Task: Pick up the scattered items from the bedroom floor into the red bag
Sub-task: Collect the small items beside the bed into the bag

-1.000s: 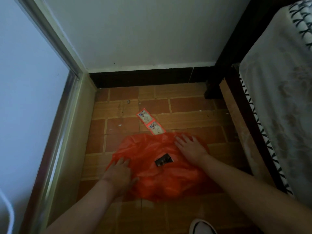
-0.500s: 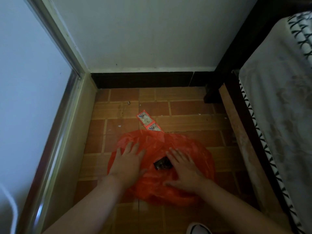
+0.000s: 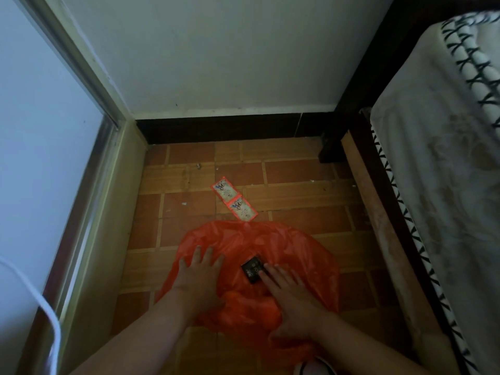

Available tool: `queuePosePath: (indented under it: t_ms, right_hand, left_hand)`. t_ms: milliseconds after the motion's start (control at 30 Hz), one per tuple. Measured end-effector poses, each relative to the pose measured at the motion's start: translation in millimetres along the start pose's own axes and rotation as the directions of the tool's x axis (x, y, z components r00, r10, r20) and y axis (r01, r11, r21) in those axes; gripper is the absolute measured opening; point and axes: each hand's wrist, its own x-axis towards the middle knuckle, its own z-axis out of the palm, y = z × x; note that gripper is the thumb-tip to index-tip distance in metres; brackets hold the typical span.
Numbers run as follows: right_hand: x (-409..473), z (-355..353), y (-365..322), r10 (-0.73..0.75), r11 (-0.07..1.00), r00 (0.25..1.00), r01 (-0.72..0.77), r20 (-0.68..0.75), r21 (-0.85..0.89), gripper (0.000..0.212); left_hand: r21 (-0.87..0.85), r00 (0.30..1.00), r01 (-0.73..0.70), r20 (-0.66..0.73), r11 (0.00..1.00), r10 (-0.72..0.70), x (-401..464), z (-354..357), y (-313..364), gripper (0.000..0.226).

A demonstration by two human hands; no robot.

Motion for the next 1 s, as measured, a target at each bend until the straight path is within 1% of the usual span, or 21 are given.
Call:
queuePosePath:
  t_ms: [67, 133, 233, 333, 433, 500, 533, 667, 733, 900, 1000]
  right_hand:
    - [1, -4, -1, -0.011, 1.000, 1.000, 0.012, -0.021, 0.006, 0.146]
    - [4, -18, -7, -0.036, 0.998, 0.997, 0.038, -0.063, 0.041, 0.144]
    - [17, -48, -19, -0.068, 0.989, 0.983, 0.088, -0.168, 0.115, 0.136]
    - [46, -79, -25, -0.032, 0.976, 0.952, 0.095, -0.303, 0.195, 0.114]
    - [95, -104, -22, 0.088, 0.953, 0.894, 0.052, -0.439, 0.297, 0.078]
    - [132, -118, -17, 0.143, 0.957, 0.873, -0.001, -0.467, 0.291, 0.060]
    - [149, -125, -14, 0.160, 0.962, 0.873, -0.034, -0.461, 0.269, 0.055]
    - [197, -144, -13, 0.226, 0.970, 0.905, -0.175, -0.361, 0.167, 0.055]
    - [212, -144, -15, 0.246, 0.968, 0.910, -0.212, -0.335, 0.134, 0.058]
    - [234, -128, -20, 0.306, 0.950, 0.893, -0.308, -0.331, 0.048, 0.064]
    - [241, -120, -24, 0.331, 0.941, 0.876, -0.333, -0.352, 0.056, 0.064]
  left_hand:
    - [-0.027, 1.000, 0.000, -0.008, 1.000, 0.000, -1, 0, -3, 0.119]
    - [-0.089, 0.999, -0.011, -0.036, 0.996, 0.008, -2, 0, -8, 0.118]
    - [-0.192, 0.991, -0.025, -0.132, 0.981, -0.001, -6, -4, -14, 0.106]
    - [-0.225, 0.965, -0.035, -0.260, 0.974, -0.025, -10, -9, -22, 0.088]
    - [-0.232, 0.929, -0.084, -0.370, 0.969, -0.008, -16, -10, -29, 0.075]
    - [-0.255, 0.909, -0.123, -0.417, 0.959, 0.006, -20, -11, -32, 0.069]
    - [-0.274, 0.902, -0.135, -0.432, 0.952, 0.004, -22, -11, -34, 0.069]
    - [-0.341, 0.895, -0.131, -0.445, 0.931, -0.037, -28, -11, -43, 0.083]
    - [-0.358, 0.893, -0.122, -0.446, 0.926, -0.055, -30, -9, -48, 0.082]
    - [-0.394, 0.889, -0.094, -0.447, 0.914, -0.102, -42, -4, -67, 0.075]
    - [-0.414, 0.888, -0.066, -0.440, 0.908, -0.136, -49, 1, -78, 0.077]
